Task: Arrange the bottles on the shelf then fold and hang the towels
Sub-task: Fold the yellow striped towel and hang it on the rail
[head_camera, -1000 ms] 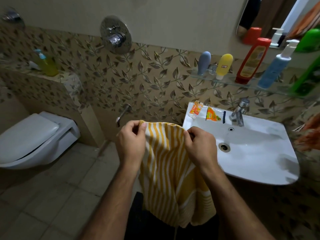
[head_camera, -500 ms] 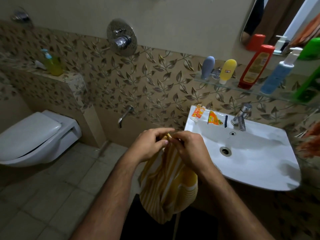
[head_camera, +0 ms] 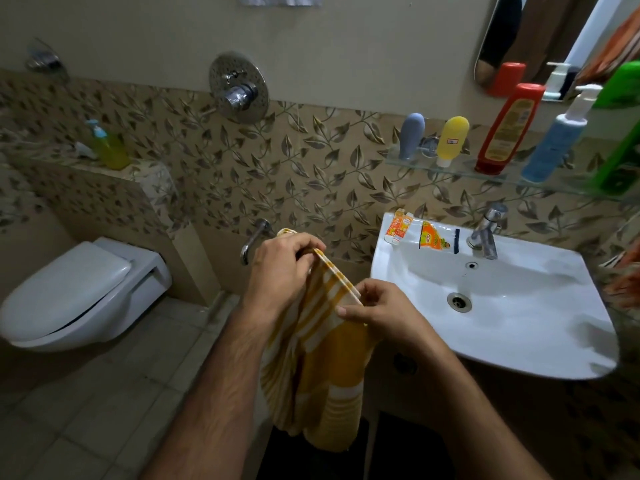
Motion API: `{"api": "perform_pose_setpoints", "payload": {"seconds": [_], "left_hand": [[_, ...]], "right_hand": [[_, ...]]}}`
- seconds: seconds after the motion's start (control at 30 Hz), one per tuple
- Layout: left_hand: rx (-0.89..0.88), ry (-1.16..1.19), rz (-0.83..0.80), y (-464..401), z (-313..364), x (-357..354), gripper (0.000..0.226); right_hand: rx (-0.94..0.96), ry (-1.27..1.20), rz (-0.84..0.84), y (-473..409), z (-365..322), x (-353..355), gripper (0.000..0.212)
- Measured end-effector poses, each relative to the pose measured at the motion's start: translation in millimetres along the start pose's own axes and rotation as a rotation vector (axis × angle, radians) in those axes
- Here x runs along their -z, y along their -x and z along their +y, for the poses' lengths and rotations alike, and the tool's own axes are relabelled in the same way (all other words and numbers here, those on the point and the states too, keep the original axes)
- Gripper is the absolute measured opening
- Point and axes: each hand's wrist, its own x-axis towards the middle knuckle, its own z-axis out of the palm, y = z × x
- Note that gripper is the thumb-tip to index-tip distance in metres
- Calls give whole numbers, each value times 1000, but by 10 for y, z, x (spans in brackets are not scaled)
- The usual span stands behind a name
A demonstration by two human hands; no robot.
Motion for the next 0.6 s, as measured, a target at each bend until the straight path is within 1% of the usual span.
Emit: {"api": "perform_pose_setpoints", "payload": {"seconds": [0.1, 0.17, 0.23, 0.33, 0.5, 0.6], "left_hand": [[33, -17, 24, -23, -14, 46, 22], [33, -24, 50, -48, 0, 72, 22], [36, -31, 81, -79, 10, 95, 22], [58, -41, 112, -121, 8, 111, 24], [54, -40, 101, -115, 23, 68, 24], [46, -33, 99, -106, 35, 31, 24]], "right_hand": [[57, 13, 127, 33, -2, -14, 21], [92, 14, 180, 62, 9, -36, 22], [96, 9, 198, 94, 25, -62, 23], [58, 5, 139, 125, 55, -70, 16], [-20, -90, -6, 177, 95, -5, 14], [-46, -104, 38, 190, 103, 38, 16]]}}
